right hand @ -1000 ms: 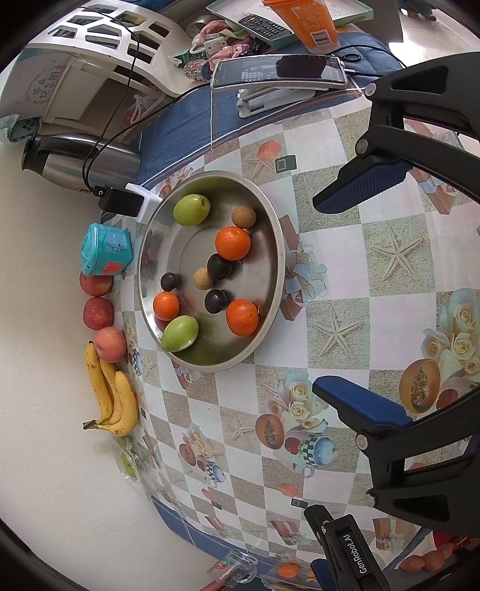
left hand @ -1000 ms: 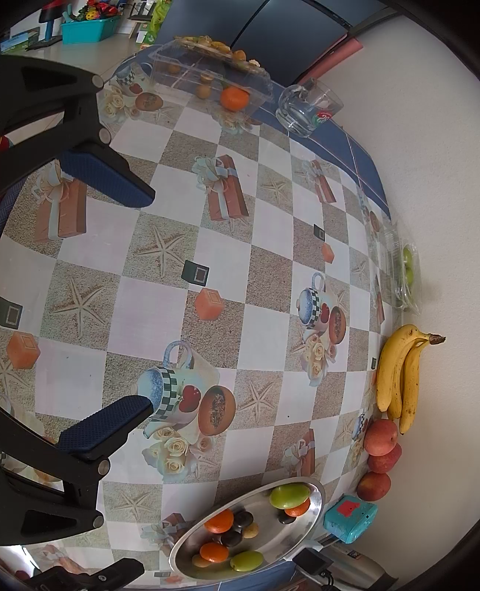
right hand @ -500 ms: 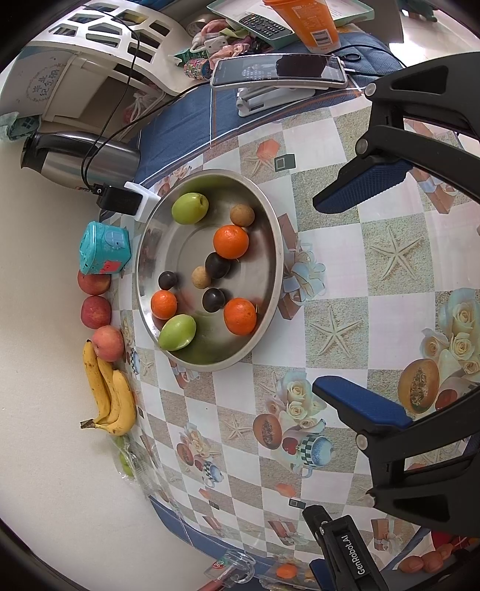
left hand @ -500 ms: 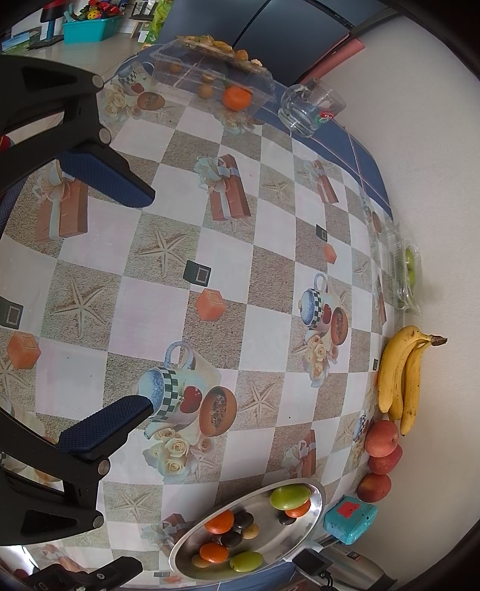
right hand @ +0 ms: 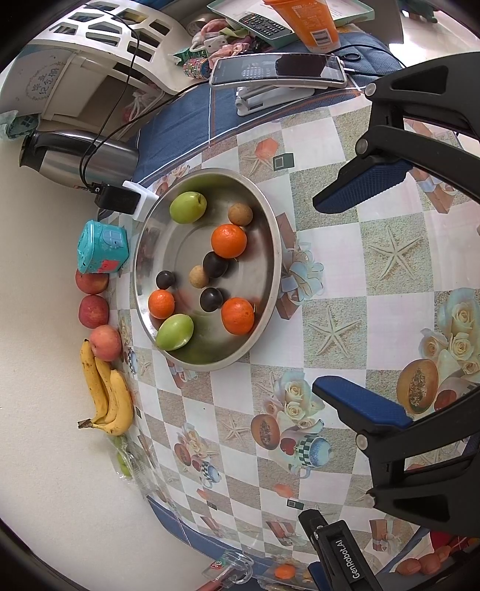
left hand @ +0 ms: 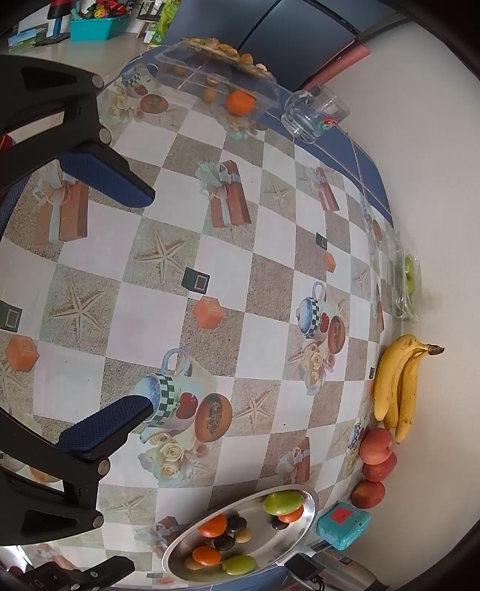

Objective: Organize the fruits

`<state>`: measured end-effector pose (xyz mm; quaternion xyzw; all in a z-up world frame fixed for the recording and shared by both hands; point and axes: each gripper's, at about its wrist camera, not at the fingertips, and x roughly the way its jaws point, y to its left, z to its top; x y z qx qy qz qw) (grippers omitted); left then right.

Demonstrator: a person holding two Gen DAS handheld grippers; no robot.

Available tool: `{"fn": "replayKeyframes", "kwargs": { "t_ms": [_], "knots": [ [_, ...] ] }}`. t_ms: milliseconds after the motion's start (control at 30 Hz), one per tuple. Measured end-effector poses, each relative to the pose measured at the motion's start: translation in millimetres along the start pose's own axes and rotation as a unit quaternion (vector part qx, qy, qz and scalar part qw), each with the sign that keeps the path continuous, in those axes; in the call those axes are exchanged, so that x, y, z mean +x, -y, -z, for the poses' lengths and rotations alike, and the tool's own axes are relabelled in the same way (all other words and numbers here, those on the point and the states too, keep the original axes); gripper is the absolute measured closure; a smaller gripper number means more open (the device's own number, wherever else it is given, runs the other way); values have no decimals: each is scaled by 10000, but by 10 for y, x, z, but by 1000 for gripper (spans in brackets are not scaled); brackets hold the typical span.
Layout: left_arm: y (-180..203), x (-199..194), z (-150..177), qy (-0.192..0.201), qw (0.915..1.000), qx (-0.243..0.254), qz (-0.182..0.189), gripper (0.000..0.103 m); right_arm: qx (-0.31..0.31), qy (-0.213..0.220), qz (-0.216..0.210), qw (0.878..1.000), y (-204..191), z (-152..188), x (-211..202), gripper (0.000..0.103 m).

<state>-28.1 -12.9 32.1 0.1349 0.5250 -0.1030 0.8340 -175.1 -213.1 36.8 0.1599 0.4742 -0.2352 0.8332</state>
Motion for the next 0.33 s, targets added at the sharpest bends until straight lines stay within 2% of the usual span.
{"fn": "replayKeyframes", "kwargs": {
  "t_ms": [333],
  "knots": [
    [-10, -69, -15, 158, 9999, -32, -47, 0, -5, -14, -1, 10000, 5, -1, 5, 13]
  ]
}}
